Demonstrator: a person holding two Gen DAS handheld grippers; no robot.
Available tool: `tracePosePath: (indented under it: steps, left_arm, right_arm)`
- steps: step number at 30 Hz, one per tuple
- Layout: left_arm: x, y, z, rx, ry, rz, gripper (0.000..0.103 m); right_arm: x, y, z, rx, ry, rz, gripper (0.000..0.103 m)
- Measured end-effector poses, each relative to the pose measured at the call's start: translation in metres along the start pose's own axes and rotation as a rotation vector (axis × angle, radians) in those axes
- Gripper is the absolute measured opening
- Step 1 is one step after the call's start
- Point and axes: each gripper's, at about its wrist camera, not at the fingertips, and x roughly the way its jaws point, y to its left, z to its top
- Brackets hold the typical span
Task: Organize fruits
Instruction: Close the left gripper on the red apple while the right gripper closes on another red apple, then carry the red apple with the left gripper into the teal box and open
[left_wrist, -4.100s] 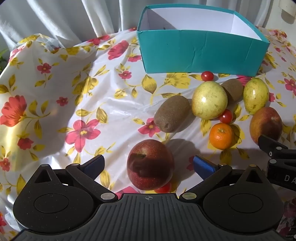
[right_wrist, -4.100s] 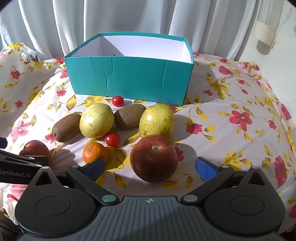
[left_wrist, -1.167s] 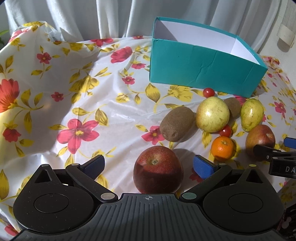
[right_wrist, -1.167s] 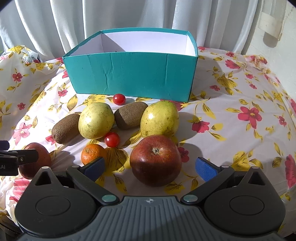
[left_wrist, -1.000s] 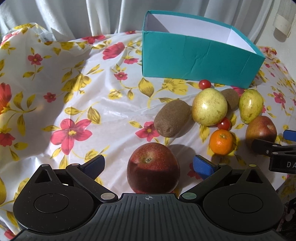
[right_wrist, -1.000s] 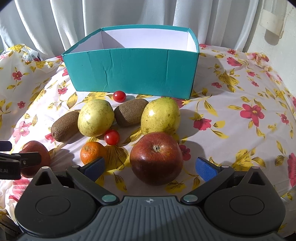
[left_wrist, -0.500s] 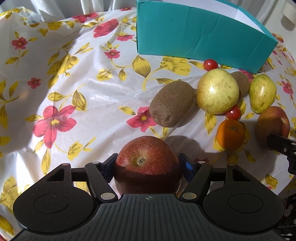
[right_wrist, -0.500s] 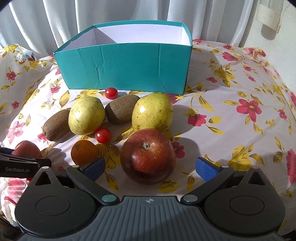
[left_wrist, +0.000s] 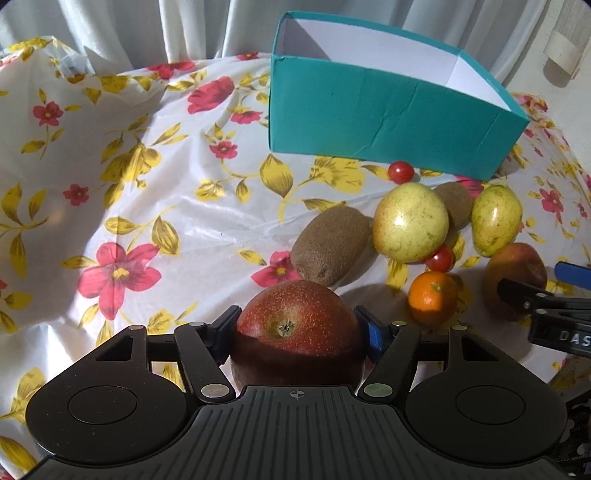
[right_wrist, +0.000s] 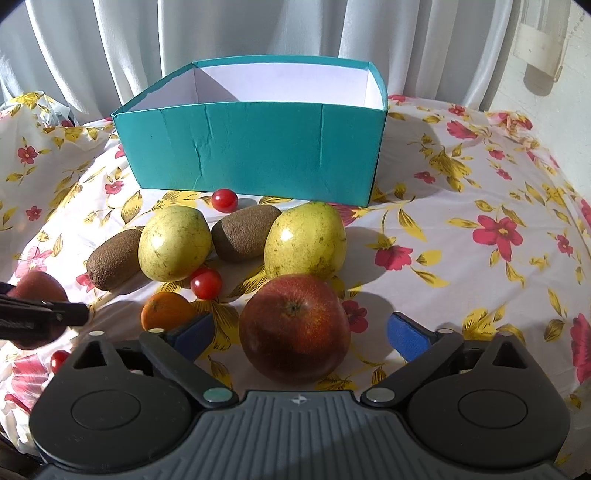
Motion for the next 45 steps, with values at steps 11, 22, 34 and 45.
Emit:
tracePosePath:
  steps: [11,22,34,45]
  left_arm:
    - [-0.004,-0.007,0.006,0.020,-0.003,-0.037,0.071]
    - [-0.008,-0.017,0.019,0.051,-0.016,-0.027,0.071]
    - [-0.037,-0.046,0.082,0.080,-0.157,-0.001,0.071]
    - [-0.030,-0.073,0.132,0.078,-0.231,0.082,0.071]
  right_arm:
    - [0.027,-0.001,-0.002,0.021,0.061,0.024,0.075]
    - [0.028,-0.006,-0.003,0.031,0.045,0.052,0.073]
    - [-0.009,-0.015,0.024,0.048,-0.094,0.064,0.073]
    - [-0.022,-0.024,0.028,0.073,-0.152,0.064,0.073]
